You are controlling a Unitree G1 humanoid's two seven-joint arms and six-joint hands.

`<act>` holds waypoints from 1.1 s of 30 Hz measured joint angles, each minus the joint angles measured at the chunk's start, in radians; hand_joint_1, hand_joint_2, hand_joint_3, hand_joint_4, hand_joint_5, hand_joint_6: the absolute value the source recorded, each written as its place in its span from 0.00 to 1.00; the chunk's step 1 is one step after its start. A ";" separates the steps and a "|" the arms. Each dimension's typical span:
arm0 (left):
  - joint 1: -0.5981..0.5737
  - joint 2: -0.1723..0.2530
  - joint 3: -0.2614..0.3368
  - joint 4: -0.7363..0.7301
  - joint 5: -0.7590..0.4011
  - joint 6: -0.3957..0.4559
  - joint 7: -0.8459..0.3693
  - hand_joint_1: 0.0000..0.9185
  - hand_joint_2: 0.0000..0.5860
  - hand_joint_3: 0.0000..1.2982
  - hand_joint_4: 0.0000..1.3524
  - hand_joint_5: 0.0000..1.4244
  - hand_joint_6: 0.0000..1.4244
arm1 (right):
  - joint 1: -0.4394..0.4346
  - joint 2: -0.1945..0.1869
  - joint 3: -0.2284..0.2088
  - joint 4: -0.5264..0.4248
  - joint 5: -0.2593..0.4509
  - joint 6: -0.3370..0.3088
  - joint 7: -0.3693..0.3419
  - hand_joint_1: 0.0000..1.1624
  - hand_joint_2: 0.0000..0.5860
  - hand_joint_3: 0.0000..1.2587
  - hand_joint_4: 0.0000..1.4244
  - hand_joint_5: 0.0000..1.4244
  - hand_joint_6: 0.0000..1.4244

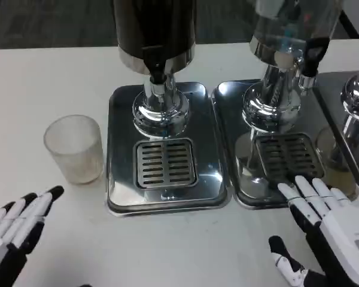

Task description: Grasp the cup under the faucet to collect the drink, then remove the cup.

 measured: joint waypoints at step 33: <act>-0.590 0.029 0.000 0.573 -0.285 0.114 -0.027 0.01 0.00 0.00 0.00 0.04 0.13 | -0.042 0.070 0.037 -0.013 0.025 0.036 0.032 0.33 0.79 0.17 0.07 0.07 0.10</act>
